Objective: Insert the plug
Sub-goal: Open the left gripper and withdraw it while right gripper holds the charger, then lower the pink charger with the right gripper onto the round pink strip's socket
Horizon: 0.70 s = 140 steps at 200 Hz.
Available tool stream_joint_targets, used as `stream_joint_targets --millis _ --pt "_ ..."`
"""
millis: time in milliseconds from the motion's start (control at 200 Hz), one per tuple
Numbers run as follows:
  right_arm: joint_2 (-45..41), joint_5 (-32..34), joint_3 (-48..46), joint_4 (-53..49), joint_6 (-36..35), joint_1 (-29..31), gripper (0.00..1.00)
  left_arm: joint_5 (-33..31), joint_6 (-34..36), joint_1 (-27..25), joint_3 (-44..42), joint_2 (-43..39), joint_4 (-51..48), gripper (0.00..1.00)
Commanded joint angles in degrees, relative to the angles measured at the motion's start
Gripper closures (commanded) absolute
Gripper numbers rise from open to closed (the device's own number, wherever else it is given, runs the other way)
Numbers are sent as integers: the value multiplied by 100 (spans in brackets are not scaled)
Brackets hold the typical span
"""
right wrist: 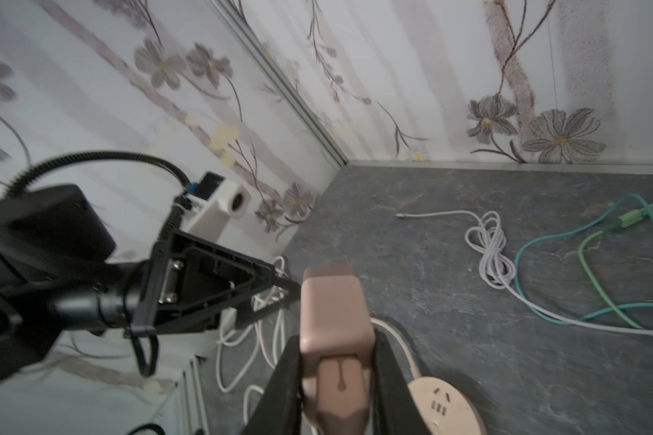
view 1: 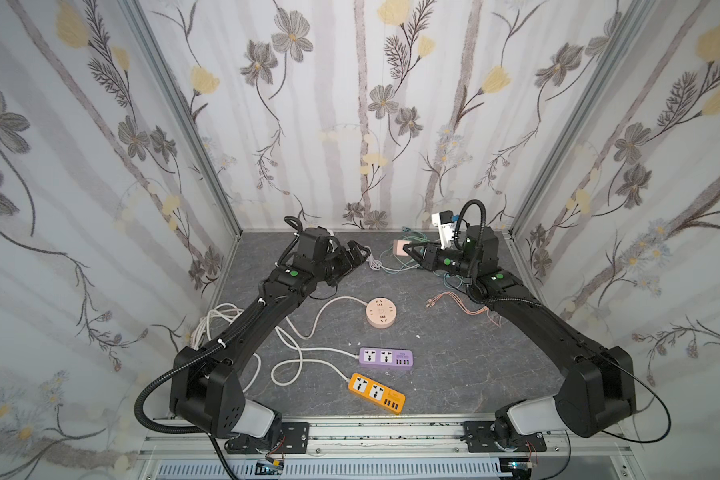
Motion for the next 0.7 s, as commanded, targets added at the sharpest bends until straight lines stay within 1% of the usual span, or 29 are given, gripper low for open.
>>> stream_joint_targets --millis 0,50,155,230,285,355,390,530,695 --pt "428 92 477 -2051 -2819 27 100 -1054 534 112 -170 -278 -888 0" --pt "594 -64 612 -2284 -3489 65 100 -1225 557 180 -255 -401 -981 0" --pt "865 -126 789 -2625 -4774 193 99 -1367 534 355 -481 -649 -1026 0" --pt "1079 -206 955 -2934 -5610 282 99 -1403 483 468 -648 -819 -968 0" --pt "1247 -217 1105 -3200 -6075 341 100 -1420 448 552 -748 -931 -945 0" --pt "1486 -123 1393 -3544 -6505 423 99 -1448 422 633 -845 -958 -937 0" --pt "1605 -10 1538 -3707 -6669 465 99 -1457 417 675 -883 -1119 -940 0" --pt "2130 459 2215 -4529 -7488 690 97 -1483 408 803 -991 -1238 -954 0" --pt "2727 938 2947 -5214 -8104 949 97 -1519 369 881 -1136 -1374 -886 0"
